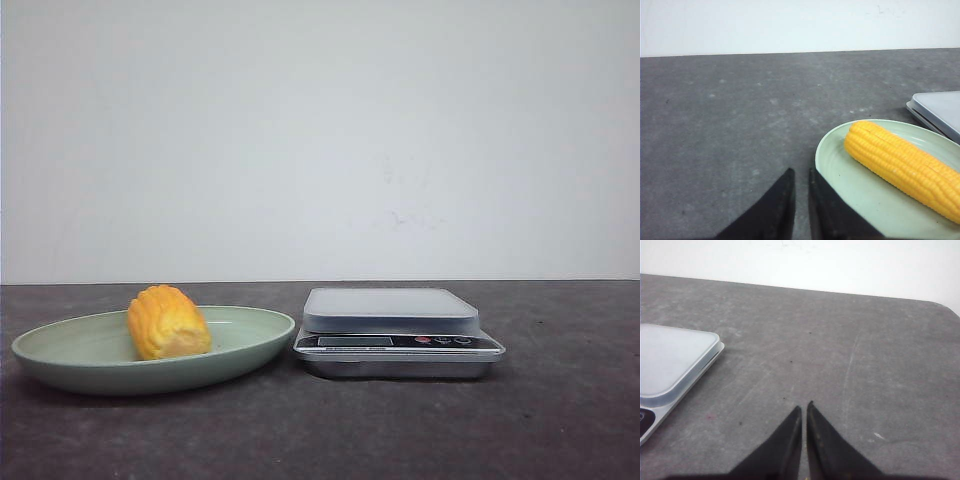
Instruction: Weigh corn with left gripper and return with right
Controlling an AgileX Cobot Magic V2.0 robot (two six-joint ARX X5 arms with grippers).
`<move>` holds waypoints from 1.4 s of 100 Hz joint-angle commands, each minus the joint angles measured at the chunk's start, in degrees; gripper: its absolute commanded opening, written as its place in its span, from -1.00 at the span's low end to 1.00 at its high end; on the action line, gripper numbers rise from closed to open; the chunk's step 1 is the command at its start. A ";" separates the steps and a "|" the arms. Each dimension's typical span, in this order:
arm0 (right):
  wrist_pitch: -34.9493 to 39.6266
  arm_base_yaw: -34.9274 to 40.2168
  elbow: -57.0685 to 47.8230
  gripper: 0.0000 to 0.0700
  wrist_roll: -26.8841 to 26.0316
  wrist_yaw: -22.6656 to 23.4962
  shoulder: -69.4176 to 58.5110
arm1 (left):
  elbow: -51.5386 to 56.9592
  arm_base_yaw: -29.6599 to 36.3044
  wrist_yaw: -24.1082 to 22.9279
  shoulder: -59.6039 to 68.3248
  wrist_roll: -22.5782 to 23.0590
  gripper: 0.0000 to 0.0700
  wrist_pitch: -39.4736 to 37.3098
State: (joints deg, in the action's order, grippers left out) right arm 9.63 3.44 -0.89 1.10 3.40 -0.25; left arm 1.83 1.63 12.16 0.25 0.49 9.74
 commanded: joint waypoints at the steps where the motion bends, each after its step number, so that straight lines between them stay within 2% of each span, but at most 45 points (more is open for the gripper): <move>1: -0.59 0.07 0.11 -0.97 0.22 0.00 0.02 | -1.03 0.00 -0.11 -0.07 -0.07 -1.00 0.28; 59: -0.59 0.07 0.11 -0.97 0.22 0.00 0.02 | -1.03 0.00 -0.17 -0.07 -0.04 -1.00 0.04; 66: -0.59 0.07 0.11 -0.97 0.20 -0.04 0.02 | -1.03 -0.04 -1.40 -0.07 -0.02 -1.00 -0.66; 78: -1.09 0.17 0.11 -0.97 -2.29 0.76 0.02 | -0.98 -0.04 -1.49 -0.07 -0.31 -1.00 -3.91; 83: -1.81 0.17 0.11 -0.97 -3.13 1.31 0.02 | -0.90 -0.02 -0.92 -0.07 -3.69 -1.00 -5.55; 92: -4.92 0.17 0.11 -0.97 -6.16 1.31 0.02 | -0.61 -0.02 0.22 -0.07 -13.33 -1.00 -7.93; 99: -8.24 0.17 0.11 -0.97 -11.61 1.99 0.02 | -0.46 -0.02 0.22 -0.07 -20.50 -1.00 -9.77; 108: -12.48 0.17 0.11 -0.97 -18.99 5.55 0.02 | -0.39 -0.02 0.37 -0.07 -28.20 -1.00 -11.74; 121: -16.72 0.17 0.07 -0.98 -26.49 9.05 0.02 | 0.00 -0.02 0.33 -0.07 -34.64 -1.00 -12.17; 130: -17.90 0.17 -0.52 -0.98 -30.42 13.57 0.02 | 0.44 -0.02 0.39 -0.07 -37.13 -1.00 -12.24; 140: -17.55 0.17 -2.60 -0.98 -32.68 18.84 0.02 | 0.70 -0.02 0.44 -0.07 -42.64 -1.00 -12.72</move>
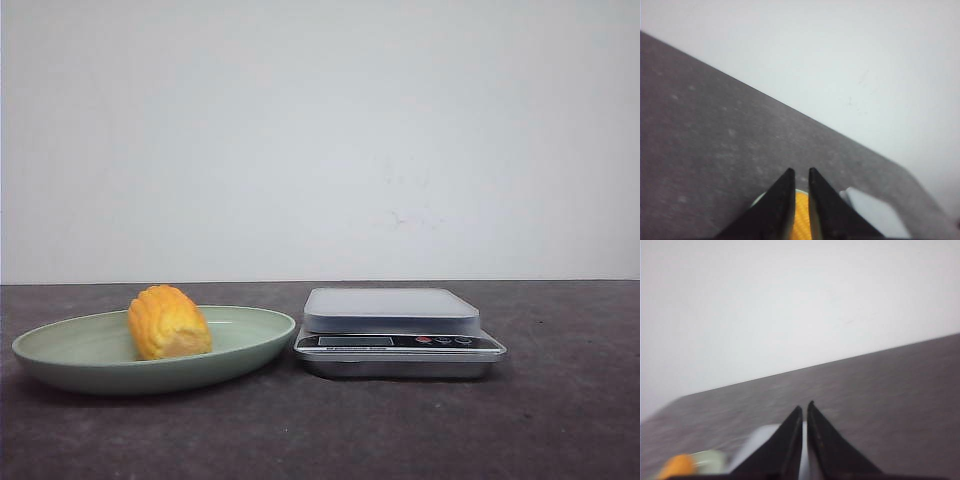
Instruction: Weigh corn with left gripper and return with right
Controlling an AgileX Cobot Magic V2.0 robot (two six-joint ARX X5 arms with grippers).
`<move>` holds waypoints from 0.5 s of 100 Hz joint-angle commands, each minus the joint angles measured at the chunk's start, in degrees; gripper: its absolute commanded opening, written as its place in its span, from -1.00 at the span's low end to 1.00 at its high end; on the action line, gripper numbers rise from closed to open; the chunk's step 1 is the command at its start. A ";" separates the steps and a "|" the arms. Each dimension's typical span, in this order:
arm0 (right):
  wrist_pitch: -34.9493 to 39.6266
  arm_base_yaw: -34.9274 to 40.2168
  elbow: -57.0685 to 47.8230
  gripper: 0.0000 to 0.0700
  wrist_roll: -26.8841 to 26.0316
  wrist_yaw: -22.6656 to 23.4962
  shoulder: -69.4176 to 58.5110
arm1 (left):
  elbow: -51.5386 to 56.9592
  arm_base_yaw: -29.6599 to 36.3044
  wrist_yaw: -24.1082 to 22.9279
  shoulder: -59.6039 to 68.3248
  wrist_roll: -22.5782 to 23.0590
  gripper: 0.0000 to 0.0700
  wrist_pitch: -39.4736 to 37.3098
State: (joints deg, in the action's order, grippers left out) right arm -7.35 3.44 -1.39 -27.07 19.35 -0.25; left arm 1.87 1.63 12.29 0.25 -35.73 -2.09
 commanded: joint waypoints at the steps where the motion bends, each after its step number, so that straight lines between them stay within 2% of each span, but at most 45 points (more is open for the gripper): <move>1: -0.46 0.17 -2.40 -0.98 -4.57 3.39 0.02 | 0.70 -0.02 0.33 -0.07 -7.13 -1.00 -0.90; 7: 0.83 0.17 -4.50 -0.99 -4.74 5.64 0.02 | 1.29 -0.02 2.19 -0.07 -10.23 -1.00 -0.90; 18: 8.04 0.17 -10.80 -0.99 -5.03 7.76 -0.04 | 4.68 0.00 10.19 0.07 -10.32 -0.98 0.72; 24: 13.84 0.17 -15.28 -0.99 -3.93 7.80 -0.66 | 8.76 0.00 13.33 0.42 -10.19 -0.98 5.33; 30: 19.67 0.17 -20.00 -0.99 -1.33 7.74 -1.68 | 14.60 0.00 14.40 1.51 -9.22 -0.98 13.11; 36: 24.35 0.17 -24.63 -0.99 2.69 7.72 -3.41 | 21.51 0.00 14.43 3.34 -5.35 -0.98 21.81; 50: 32.79 0.17 -35.23 -0.99 13.68 7.61 -8.96 | 37.03 0.00 13.51 10.19 10.60 -0.98 35.32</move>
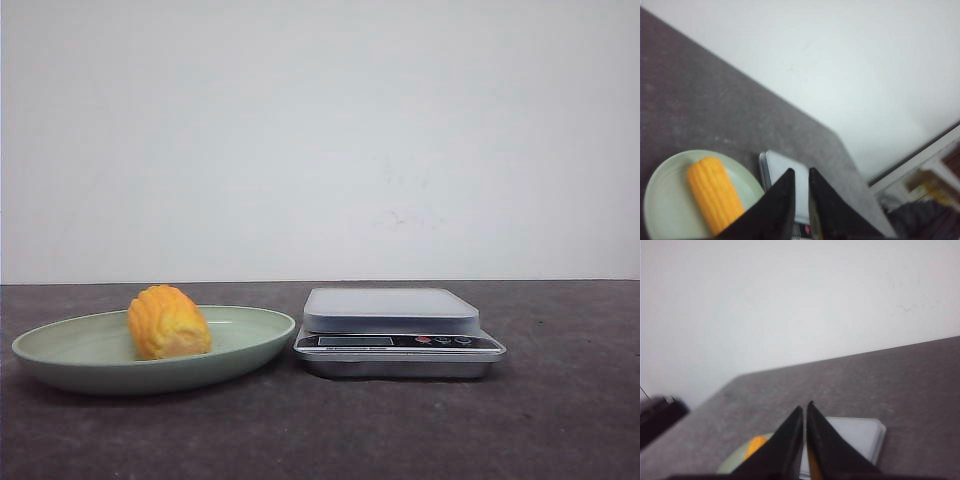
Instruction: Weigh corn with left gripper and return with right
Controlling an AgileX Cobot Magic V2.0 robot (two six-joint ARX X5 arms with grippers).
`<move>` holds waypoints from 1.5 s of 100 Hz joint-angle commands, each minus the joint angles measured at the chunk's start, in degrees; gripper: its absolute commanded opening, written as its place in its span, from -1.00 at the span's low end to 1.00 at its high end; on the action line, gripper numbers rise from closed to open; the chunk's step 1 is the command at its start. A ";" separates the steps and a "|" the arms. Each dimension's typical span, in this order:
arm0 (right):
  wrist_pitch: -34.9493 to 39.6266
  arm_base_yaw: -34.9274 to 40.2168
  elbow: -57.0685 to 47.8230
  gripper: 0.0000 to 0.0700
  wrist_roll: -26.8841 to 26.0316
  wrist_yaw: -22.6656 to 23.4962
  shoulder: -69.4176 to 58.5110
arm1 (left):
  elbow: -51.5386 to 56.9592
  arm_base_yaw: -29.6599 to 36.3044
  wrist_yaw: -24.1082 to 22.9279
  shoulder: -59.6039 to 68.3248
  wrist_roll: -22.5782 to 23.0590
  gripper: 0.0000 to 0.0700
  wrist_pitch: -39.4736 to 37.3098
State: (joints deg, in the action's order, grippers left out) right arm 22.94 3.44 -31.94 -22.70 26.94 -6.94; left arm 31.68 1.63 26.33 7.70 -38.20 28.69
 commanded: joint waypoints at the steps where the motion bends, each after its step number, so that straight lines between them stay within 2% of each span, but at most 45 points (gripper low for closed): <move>1: 3.02 0.17 -5.44 -0.99 10.14 0.00 -2.73 | 8.17 0.00 -0.85 3.28 14.10 -0.98 5.18; 10: 6.71 0.17 -11.63 -0.99 16.98 -1.14 -6.93 | 15.32 -0.02 -4.70 7.96 22.71 -0.99 9.07; 19: 7.41 0.17 -15.67 -0.99 20.79 -3.65 -10.67 | 18.62 -0.02 -9.22 11.45 29.07 -0.99 9.99; 26: 6.47 0.17 -16.85 -0.99 21.18 -4.07 -12.83 | 19.37 -0.02 -9.88 13.22 30.64 -0.99 9.49; 37: 6.51 0.24 -17.16 -0.99 20.79 -2.36 -14.05 | 19.37 0.00 -8.79 14.38 29.20 -0.95 9.20; 42: 6.73 0.24 -17.16 -0.99 20.00 -0.70 -14.05 | 19.37 0.00 -7.23 14.36 27.43 -0.68 9.35; 46: 6.78 0.24 -17.16 -0.96 19.08 1.22 -14.01 | 19.37 0.00 -5.77 14.34 26.03 -0.31 9.44; 49: 6.78 0.24 -17.16 -0.85 18.29 2.45 -13.92 | 19.37 0.00 -4.79 14.34 25.03 0.03 9.51; 55: 6.78 0.24 -17.16 -0.29 17.07 3.93 -13.92 | 19.37 0.00 -3.50 14.34 23.82 0.68 9.62; 58: 6.78 0.24 -17.16 0.07 16.72 4.35 -13.92 | 19.37 0.00 -3.39 14.34 23.76 0.87 9.66; 61: 6.80 0.24 -17.16 0.41 16.61 4.59 -13.94 | 19.37 0.00 -3.41 14.34 23.78 0.96 9.81; 66: 6.84 0.24 -17.14 0.80 16.59 4.59 -13.94 | 19.37 0.00 -3.58 14.34 24.15 0.95 10.29; 70: 6.93 0.24 -17.14 0.90 16.44 4.61 -13.94 | 19.37 0.00 -3.63 14.34 24.24 0.95 10.75; 119: 7.45 0.24 -17.14 0.90 13.86 6.73 -13.94 | 19.37 0.00 -3.58 14.36 24.15 0.93 14.01; 126: 7.30 0.24 -17.16 0.89 13.51 6.71 -13.94 | 19.37 0.00 -3.58 14.67 23.80 0.85 13.70; 135: 7.10 0.24 -17.14 0.89 12.92 6.60 -14.01 | 19.37 0.00 -4.28 16.79 24.00 0.55 13.18; 150: 6.71 0.24 -17.14 0.89 12.79 6.03 -15.15 | 19.37 0.24 -4.83 25.20 23.65 0.55 10.05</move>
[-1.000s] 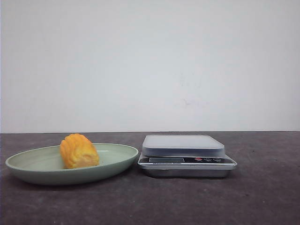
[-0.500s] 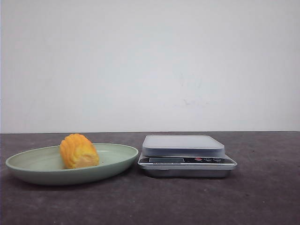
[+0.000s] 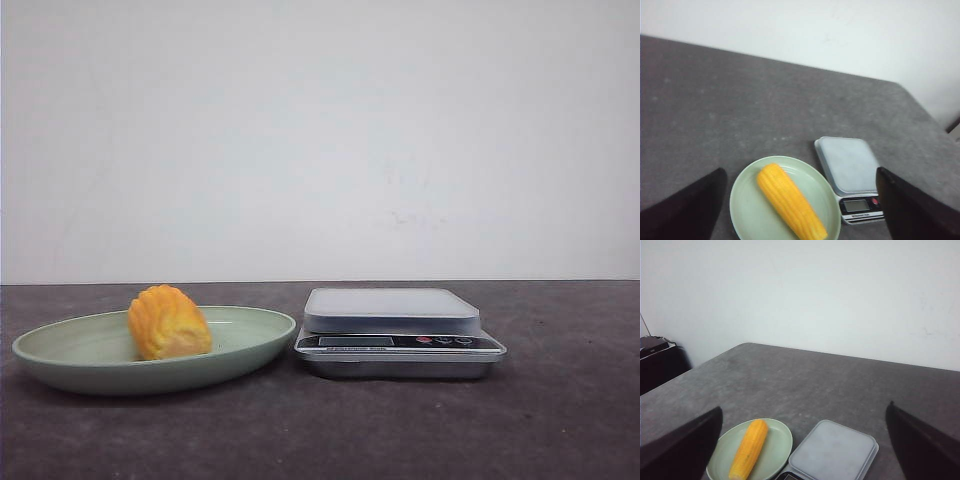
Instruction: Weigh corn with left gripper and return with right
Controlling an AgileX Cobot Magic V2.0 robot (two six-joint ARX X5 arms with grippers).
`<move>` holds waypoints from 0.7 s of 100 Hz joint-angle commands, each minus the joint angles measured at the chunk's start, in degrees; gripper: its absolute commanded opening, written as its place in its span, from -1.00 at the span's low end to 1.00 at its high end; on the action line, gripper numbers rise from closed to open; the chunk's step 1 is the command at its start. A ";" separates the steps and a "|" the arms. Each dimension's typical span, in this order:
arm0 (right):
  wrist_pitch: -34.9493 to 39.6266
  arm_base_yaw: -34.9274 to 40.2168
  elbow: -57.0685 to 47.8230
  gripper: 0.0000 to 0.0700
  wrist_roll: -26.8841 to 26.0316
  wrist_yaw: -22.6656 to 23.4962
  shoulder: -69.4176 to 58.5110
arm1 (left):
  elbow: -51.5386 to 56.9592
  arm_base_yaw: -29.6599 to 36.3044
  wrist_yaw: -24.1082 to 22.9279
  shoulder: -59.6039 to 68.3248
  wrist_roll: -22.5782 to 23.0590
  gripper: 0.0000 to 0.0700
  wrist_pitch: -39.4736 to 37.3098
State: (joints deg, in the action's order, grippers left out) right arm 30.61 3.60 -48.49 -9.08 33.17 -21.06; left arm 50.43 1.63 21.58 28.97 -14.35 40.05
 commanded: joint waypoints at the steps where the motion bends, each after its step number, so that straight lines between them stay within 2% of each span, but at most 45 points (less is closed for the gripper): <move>1: -0.98 0.09 -0.59 0.89 -0.83 -0.20 -1.16 | 0.61 0.33 -0.09 4.63 -0.31 0.56 -1.51; 11: -1.03 0.09 -0.59 0.89 -0.85 -0.17 -2.58 | 0.61 1.81 0.35 11.82 -1.90 0.58 -2.32; 30: -0.96 0.09 -0.59 0.89 -2.91 0.04 -4.76 | 0.61 6.97 8.07 25.81 -7.63 0.58 -2.36; 46: -0.94 0.09 -0.59 0.89 -3.50 0.13 -5.07 | 0.61 11.43 5.51 35.91 -8.13 0.58 -4.13; 56: -0.92 0.09 -0.59 0.89 -4.04 1.88 -5.01 | 0.61 13.55 3.06 41.83 -10.93 0.58 -7.58; 70: -0.26 0.09 -0.59 0.89 -4.55 4.46 -4.96 | 0.61 15.91 2.97 48.94 -14.91 0.58 -12.28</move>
State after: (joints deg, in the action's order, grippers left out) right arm 30.65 3.60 -48.49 -12.51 36.80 -25.91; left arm 50.43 16.62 24.58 75.24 -26.00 29.30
